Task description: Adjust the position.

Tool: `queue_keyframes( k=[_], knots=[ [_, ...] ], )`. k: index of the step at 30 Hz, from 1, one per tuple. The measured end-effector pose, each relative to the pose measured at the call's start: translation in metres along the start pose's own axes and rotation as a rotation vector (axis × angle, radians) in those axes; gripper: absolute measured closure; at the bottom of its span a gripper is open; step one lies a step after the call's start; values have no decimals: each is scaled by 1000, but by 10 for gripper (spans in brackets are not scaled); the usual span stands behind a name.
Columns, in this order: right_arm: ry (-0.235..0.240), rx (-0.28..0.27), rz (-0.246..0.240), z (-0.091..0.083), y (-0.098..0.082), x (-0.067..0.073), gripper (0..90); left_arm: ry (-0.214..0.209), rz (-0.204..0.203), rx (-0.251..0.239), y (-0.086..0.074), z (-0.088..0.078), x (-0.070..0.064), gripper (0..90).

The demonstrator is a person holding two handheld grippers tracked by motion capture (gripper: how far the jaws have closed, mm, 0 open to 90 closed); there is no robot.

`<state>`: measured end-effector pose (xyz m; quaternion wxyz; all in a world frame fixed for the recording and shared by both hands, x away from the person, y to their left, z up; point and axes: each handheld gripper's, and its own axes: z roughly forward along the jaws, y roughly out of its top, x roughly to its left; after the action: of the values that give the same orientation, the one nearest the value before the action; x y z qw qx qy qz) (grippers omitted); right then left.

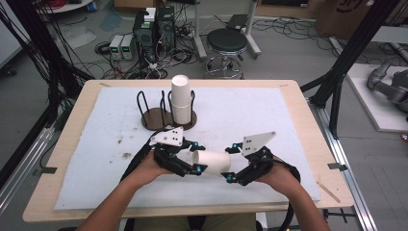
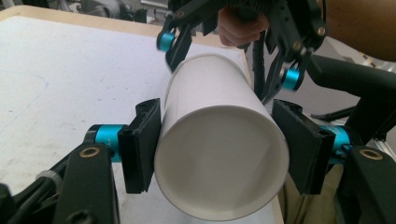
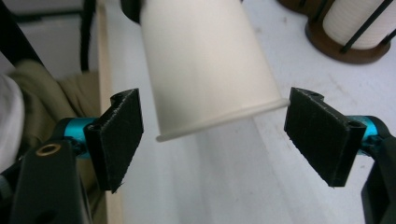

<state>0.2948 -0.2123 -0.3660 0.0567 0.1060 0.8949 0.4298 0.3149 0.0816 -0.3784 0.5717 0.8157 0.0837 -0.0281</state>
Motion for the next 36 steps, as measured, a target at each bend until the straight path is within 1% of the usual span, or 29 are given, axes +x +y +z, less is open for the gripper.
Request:
queue_keyframes(
  k=[2, 3, 5, 11, 12, 14, 17, 18, 21, 22, 25, 27, 31, 33, 35, 36],
  knots=[
    [11, -55, 25, -7, -3, 0, 201, 6, -8, -23, -3, -3, 2, 356],
    [11, -72, 24, -10, -4, 0, 201, 10, -14, -36, -4, -4, 3, 356],
    [6, -103, 41, -15, -7, 0, 201, 22, -13, -60, -7, -6, 4, 357],
    [-55, -166, 77, -18, -18, 0, 201, 47, 2, -143, -14, -12, 5, 357],
    [-58, -171, 87, -18, -19, 0, 201, 52, 5, -158, -16, -13, 6, 357],
    [-79, -192, 111, -17, -23, 0, 201, 57, 7, -180, -18, -15, 6, 356],
    [-82, -219, 128, -17, -27, 0, 201, 68, 6, -213, -22, -17, 6, 356],
    [-82, -226, 138, -17, -29, 0, 201, 68, 6, -220, -23, -18, 6, 356],
    [-85, -235, 145, -15, -32, 0, 201, 73, 10, -241, -26, -20, 6, 356],
    [-80, -237, 149, -15, -34, 0, 201, 67, 7, -252, -27, -20, 6, 356],
    [-67, -244, 167, -13, -37, 1, 201, 66, 7, -273, -29, -21, 6, 356],
    [-73, -247, 173, -11, -40, 1, 201, 64, 7, -285, -30, -22, 6, 356],
    [-65, -254, 176, -8, -42, 1, 201, 48, 8, -307, -30, -22, 4, 356],
    [-49, -262, 180, -7, -42, 2, 201, 35, 12, -319, -31, -22, 3, 356],
    [-49, -264, 175, -6, -41, 2, 201, 27, 23, -321, -32, -21, 2, 356],
    [-33, -264, 181, -5, -41, 2, 201, 22, 25, -319, -32, -20, 2, 356]
  ],
)
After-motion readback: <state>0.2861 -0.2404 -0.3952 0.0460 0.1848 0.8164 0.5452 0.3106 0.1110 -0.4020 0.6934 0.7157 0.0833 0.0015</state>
